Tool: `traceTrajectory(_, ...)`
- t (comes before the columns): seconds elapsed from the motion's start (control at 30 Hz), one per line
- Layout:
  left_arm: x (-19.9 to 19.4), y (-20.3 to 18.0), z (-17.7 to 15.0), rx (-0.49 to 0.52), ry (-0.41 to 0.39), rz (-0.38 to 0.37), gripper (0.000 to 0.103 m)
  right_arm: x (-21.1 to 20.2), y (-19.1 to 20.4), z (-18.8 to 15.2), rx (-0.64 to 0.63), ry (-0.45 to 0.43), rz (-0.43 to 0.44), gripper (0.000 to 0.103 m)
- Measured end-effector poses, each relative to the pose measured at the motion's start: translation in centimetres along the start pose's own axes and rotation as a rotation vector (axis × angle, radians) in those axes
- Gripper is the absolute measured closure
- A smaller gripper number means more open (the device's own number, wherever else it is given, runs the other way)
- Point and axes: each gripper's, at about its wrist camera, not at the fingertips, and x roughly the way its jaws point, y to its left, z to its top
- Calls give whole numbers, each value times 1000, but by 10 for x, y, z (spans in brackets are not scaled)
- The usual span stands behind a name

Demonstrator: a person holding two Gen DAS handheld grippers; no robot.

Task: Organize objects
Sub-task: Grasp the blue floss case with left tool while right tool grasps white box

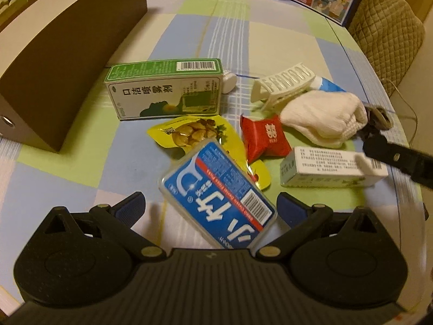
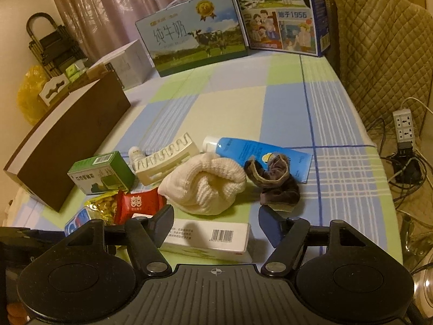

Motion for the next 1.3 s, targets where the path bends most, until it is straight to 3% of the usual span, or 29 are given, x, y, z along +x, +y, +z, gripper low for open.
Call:
traceTrajectory(0.27, 11, 5, -4, -23, 40, 17, 2, 3, 3, -4, -5, 24, 15, 36)
traceTrajectory(0.5, 3, 41, -18, -26, 65, 18, 9, -5, 18, -20, -46, 74, 60, 36)
traceTrajectory(0.8, -14, 81, -30, -3, 55, 31, 11, -11, 66, -39, -221, 171, 124, 36)
traceTrajectory(0.93, -20, 86, -28, 3, 45, 31, 11, -3, 86, -37, -333, 168, 56, 36)
traceTrajectory(1.1, -19, 91, -25, -39, 55, 32, 11, 11, 103, -33, -428, 148, 59, 36)
traceTrajectory(1.17, -17, 94, -26, -60, 63, 33, 11, 18, 108, -34, -466, 155, 45, 48)
traceTrajectory(1.2, -17, 95, -26, -65, 63, 33, 14, 22, 111, -34, -474, 166, 41, 60)
traceTrajectory(1.3, -19, 99, -27, -58, 56, 27, 21, 27, 115, -37, -477, 195, 27, 67)
